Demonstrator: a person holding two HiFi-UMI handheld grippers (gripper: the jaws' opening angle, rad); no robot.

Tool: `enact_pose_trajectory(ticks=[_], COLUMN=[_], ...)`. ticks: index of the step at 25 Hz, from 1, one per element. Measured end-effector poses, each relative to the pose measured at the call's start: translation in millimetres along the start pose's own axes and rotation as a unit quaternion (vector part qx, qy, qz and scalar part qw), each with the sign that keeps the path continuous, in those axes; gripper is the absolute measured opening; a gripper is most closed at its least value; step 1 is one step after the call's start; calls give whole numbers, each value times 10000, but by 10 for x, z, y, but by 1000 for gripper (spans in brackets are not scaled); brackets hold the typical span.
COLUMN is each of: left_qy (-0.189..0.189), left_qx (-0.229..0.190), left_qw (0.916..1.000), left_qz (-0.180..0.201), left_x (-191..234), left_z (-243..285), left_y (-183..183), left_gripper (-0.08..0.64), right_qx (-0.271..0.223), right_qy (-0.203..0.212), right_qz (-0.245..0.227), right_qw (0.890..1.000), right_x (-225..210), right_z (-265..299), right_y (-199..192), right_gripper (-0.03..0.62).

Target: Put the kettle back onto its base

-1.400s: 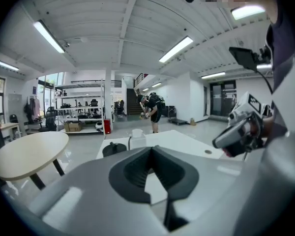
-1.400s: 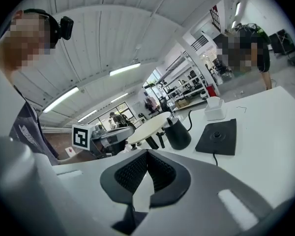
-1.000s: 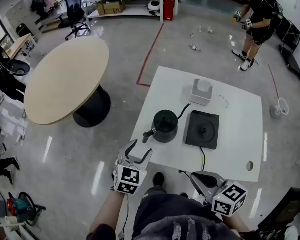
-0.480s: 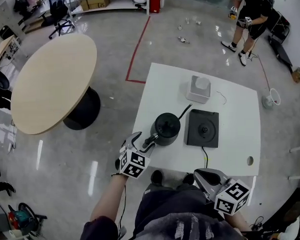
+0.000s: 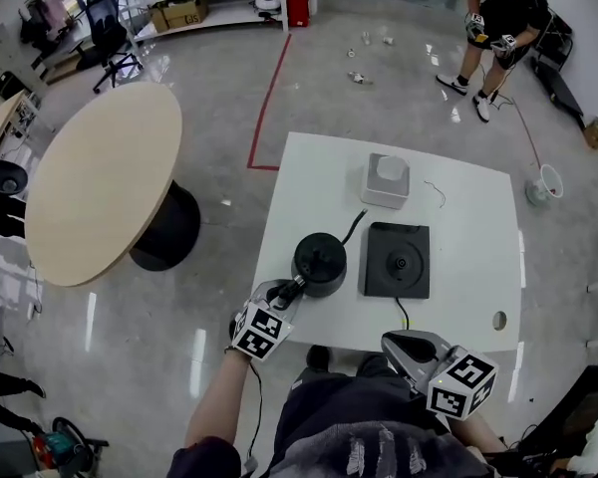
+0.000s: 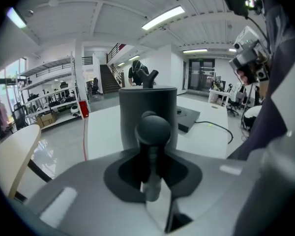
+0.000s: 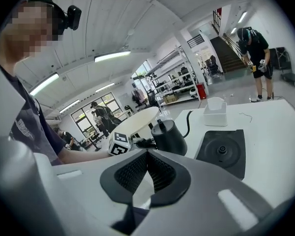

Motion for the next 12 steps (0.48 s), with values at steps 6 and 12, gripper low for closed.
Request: enact_pose_trajectory(ticks=[6, 12], left_qy=[24, -41], left_qx=[232, 79], left_qw=[9992, 9942], left_qz=[-336, -1068], left_x=[4, 105], left_z=[-1, -123], left_y=[28, 221], left_gripper=[58, 58], right_qx=[-93, -270], right_qy=[32, -116], right_qz=[41, 133], right_qw=[9999, 9995], right_x=[-164, -304], right_z=[-114, -243], right_y=[33, 49], right_gripper=[0, 1])
Point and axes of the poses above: the fingertips, and each gripper's own axes: z forward along the fingers, x to its left, y out of its top, the point moved 3 cm from there along -z, backward along the fingers, and after that the axes turned 8 degrees about y, right-handed, at the moved point
